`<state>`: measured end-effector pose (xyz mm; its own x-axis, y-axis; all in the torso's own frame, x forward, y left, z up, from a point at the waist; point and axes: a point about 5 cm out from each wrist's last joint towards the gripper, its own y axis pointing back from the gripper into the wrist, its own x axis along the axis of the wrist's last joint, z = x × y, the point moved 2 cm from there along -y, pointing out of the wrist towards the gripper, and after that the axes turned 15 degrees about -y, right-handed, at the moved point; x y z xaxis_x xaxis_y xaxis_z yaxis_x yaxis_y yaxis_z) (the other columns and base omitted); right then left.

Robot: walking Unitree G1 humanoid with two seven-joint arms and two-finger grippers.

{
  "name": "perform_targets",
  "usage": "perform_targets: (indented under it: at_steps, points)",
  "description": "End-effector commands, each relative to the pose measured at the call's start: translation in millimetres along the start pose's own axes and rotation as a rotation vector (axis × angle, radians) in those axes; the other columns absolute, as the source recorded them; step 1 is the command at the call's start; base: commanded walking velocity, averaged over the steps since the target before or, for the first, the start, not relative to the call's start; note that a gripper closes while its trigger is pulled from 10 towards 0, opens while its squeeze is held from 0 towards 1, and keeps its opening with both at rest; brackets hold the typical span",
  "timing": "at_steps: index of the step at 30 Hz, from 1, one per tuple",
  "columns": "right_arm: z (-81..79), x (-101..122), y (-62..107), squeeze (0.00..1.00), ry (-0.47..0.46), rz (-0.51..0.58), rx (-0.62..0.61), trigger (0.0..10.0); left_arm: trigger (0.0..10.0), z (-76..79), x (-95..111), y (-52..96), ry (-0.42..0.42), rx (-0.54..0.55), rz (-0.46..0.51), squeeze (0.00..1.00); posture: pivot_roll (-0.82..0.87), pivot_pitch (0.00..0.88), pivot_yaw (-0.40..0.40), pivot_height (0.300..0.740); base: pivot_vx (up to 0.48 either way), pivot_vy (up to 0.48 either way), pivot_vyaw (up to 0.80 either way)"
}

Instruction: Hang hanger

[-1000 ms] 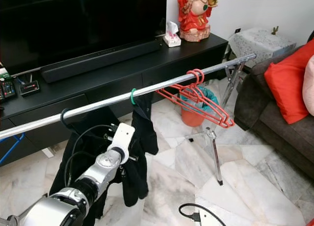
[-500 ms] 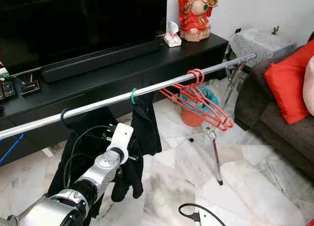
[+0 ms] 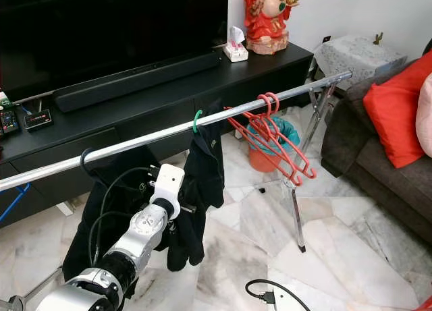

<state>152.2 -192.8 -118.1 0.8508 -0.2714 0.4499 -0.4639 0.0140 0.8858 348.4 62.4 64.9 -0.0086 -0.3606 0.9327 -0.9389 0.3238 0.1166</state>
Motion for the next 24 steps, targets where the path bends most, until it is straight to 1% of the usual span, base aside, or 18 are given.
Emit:
perform_targets:
  at_steps: [1, 7, 9, 12, 13, 16, 20, 23, 24]
  points:
    - [-0.7, -2, 0.2, 0.00, -0.019, 0.003, 0.000, 10.0, 10.0, -6.7, 13, 0.6, -0.017, 0.014, 0.083, 0.00, 0.01, 0.000, 0.014, 0.740, 0.000, 0.000, 0.00]
    - [-0.9, 1, 0.6, 0.00, -0.018, 0.045, 0.000, 10.0, 10.0, -10.1, 14, 11.2, -0.062, -0.007, 0.127, 0.00, 0.02, 0.000, 0.019, 0.740, 0.000, 0.000, 0.00]
    - [-1.4, 4, 1.2, 0.00, -0.036, 0.089, -0.006, 10.0, 10.0, -13.6, 10, 22.1, -0.101, -0.037, 0.137, 0.00, 0.01, 0.000, 0.026, 0.740, 0.000, 0.000, 0.00]
    - [-1.0, 5, 1.8, 0.00, -0.059, 0.120, -0.019, 10.0, 10.0, -14.1, 8, 32.8, -0.138, -0.085, 0.149, 0.00, 0.01, 0.000, 0.027, 0.740, 0.000, 0.000, 0.00]
    - [-1.0, 5, 1.8, 0.00, -0.059, 0.120, -0.019, 10.0, 10.0, -14.1, 8, 32.8, -0.138, -0.085, 0.149, 0.00, 0.01, 0.000, 0.027, 0.740, 0.000, 0.000, 0.00]
    - [-1.3, 5, 2.1, 0.00, -0.048, 0.132, -0.022, 10.0, 10.0, -14.4, 2, 42.6, -0.170, -0.122, 0.129, 0.00, 0.02, 0.000, 0.030, 0.740, 0.000, 0.000, 0.00]
    - [-1.3, 5, 2.3, 0.00, -0.046, 0.141, -0.026, 10.0, 10.0, -15.3, -2, 49.3, -0.189, -0.138, 0.113, 0.00, 0.02, 0.000, 0.031, 0.740, 0.000, 0.000, 0.00]
    - [-0.1, 6, 3.3, 0.00, -0.034, 0.170, -0.046, 10.0, 10.0, -15.6, -5, 57.6, -0.205, -0.155, 0.096, 0.00, 0.03, 0.000, 0.030, 0.740, 0.000, 0.000, 0.00]
    - [0.9, 8, 4.2, 0.00, -0.013, 0.200, -0.064, 10.0, 10.0, -15.1, -7, 62.2, -0.225, -0.173, 0.089, 0.00, 0.03, 0.000, 0.031, 0.740, 0.000, 0.000, 0.00]
